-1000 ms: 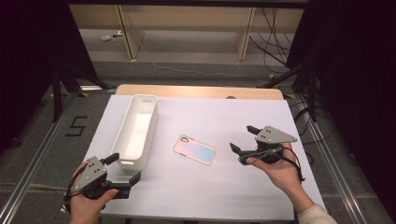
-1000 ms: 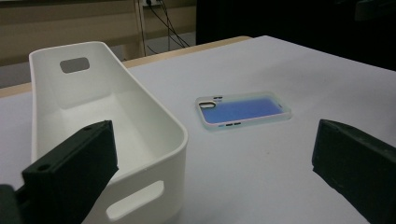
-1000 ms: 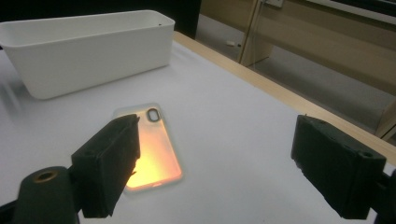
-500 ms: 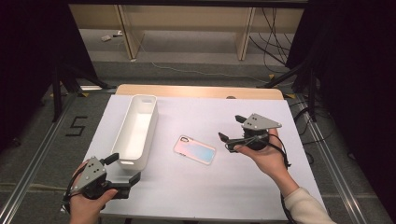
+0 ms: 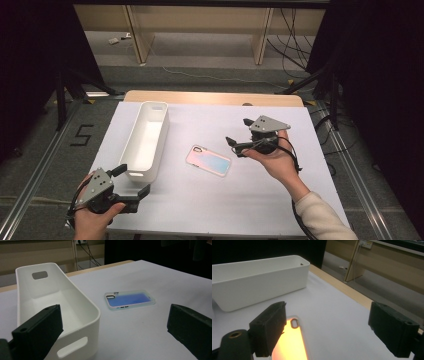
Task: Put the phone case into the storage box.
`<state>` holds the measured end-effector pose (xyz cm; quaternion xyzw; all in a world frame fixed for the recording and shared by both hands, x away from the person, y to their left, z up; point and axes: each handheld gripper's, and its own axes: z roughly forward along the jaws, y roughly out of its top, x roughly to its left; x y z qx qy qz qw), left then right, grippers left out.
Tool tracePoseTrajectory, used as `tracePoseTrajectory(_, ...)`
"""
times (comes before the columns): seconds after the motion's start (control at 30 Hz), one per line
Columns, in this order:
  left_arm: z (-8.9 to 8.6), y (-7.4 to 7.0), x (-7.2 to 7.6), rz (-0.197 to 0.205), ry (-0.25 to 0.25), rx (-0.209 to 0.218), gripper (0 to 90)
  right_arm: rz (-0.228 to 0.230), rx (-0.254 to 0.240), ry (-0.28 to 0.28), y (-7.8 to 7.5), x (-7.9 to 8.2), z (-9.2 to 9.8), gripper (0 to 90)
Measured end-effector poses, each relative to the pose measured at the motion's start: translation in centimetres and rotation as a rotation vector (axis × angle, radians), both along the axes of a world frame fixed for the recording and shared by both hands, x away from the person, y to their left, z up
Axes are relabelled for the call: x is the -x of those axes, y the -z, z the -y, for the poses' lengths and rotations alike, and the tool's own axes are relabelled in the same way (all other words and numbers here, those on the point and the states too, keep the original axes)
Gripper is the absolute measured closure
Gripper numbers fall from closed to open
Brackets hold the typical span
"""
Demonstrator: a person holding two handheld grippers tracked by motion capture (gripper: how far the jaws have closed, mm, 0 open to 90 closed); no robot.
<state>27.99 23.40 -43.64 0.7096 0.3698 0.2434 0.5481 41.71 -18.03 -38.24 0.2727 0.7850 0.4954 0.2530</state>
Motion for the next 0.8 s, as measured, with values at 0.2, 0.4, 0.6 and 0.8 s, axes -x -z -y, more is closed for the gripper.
tracePoseTrajectory(0.2,0.0,0.0,0.0,-0.003,0.0,0.001,0.0,-0.011,0.007,-0.006,0.3,-0.6,-0.7,15.9)
tracePoseTrajectory(0.4,0.0,0.0,0.0,0.003,0.001,0.008,0.0,-0.021,0.009,-0.014,0.5,-1.1,-1.3,15.9)
tracePoseTrajectory(0.6,-0.1,0.0,0.0,-0.001,-0.003,0.005,0.0,-0.019,0.013,-0.024,0.3,-1.6,-1.7,15.9)
tracePoseTrajectory(0.8,-0.1,0.1,0.0,0.003,0.0,0.011,0.0,-0.017,0.007,-0.021,0.4,-2.1,-2.3,15.9)
